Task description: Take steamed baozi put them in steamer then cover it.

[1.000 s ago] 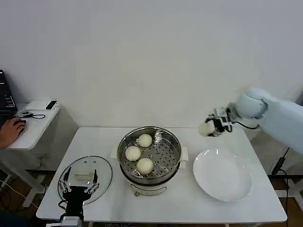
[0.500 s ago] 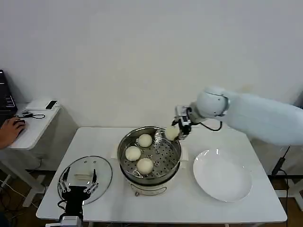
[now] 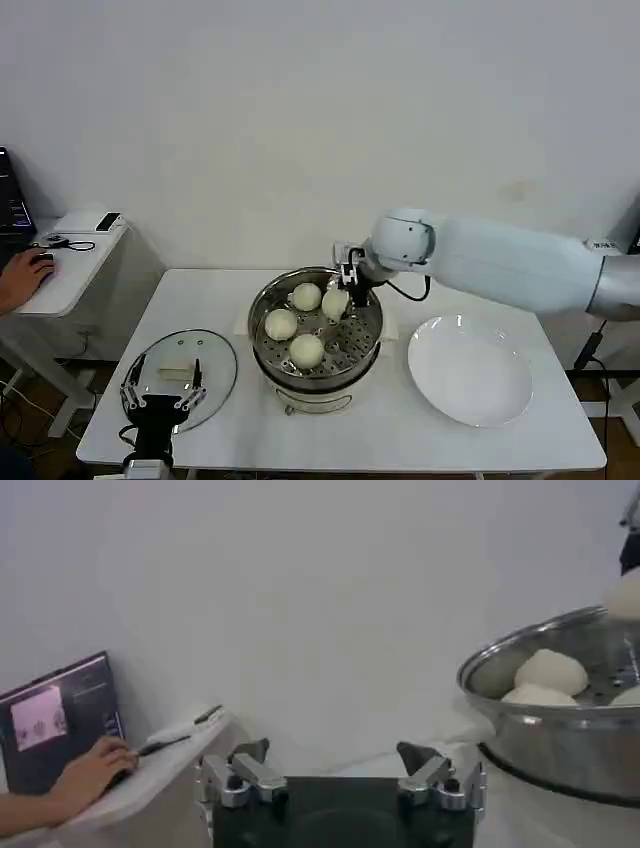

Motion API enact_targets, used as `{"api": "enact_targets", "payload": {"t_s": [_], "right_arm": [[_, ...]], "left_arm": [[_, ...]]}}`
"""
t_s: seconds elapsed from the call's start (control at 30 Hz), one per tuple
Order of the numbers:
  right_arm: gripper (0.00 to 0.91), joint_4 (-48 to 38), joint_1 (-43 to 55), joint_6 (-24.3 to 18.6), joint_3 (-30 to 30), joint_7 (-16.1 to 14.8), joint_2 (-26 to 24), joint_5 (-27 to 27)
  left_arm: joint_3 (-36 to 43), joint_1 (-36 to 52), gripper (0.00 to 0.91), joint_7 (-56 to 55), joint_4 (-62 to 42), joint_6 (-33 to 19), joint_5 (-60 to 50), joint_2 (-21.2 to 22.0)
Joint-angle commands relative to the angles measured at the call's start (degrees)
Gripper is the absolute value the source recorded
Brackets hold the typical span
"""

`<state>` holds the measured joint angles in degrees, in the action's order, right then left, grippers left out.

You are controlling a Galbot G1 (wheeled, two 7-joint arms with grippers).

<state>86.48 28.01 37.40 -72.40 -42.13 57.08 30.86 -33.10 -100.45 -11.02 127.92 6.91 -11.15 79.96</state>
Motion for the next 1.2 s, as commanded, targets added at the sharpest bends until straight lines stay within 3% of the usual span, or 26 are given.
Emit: {"api": "enact_targets", "payload": {"t_s": [0.03,0.3,0.33,0.37,0.67,0.77,0.87,0.97,1.03,1.1,1.2], "right_arm": [[0.665,-1.5,-2.9,2.5,-0.8,1.4,2.0,1.2],[0.695,-1.2,-4.1,2.5,-0.1,1.6,1.5,0.4],[0.887,-1.1,-4.2,2.5,0.0,1.7,1.5,0.4],[0.907,-1.1,-4.3,2.4,0.2,1.8,1.5,0.4],[0.907,2.5,-3.5,2.6,4.8,3.3,-1.7,0.4],[0.907,4.7,-2.6,3.1,6.4,5.8,-3.6,2.7],[0.907,7.3,-3.1,2.9,9.7,10.9,-6.6,4.6],[0.907,10.4,-6.3,1.0,14.1,20.5,-9.9,6.1],[0.907,13.7,-10.8,-3.2,17.4,28.5,-13.0,6.7],[0.907,15.8,-16.1,-5.2,21.8,32.7,-15.9,5.9],[0.907,20.1,-29.8,-10.3,32.2,41.5,-19.2,6.8]], "left_arm": [[0.0,0.0,0.907,0.0,-0.2,0.0,0.0,0.0],[0.2,0.3,0.907,0.0,-0.2,0.0,0.0,0.1],[0.2,0.3,0.907,0.0,-0.2,0.0,0.0,0.1],[0.2,0.3,0.907,0.0,-0.2,0.0,0.0,0.1],[0.0,0.2,0.907,-0.1,-0.4,0.0,0.0,0.2],[0.1,0.4,0.907,-0.1,-0.6,0.0,0.0,0.2],[0.3,0.6,0.907,-0.1,-0.7,0.0,0.0,0.3],[0.4,0.7,0.907,0.0,-0.7,0.0,0.0,0.3],[0.3,0.7,0.907,0.0,-1.0,0.0,0.0,0.2],[0.3,0.8,0.907,0.0,-1.3,-0.1,0.0,0.2],[0.4,1.0,0.907,0.4,-2.1,-0.7,0.0,0.2]]}}
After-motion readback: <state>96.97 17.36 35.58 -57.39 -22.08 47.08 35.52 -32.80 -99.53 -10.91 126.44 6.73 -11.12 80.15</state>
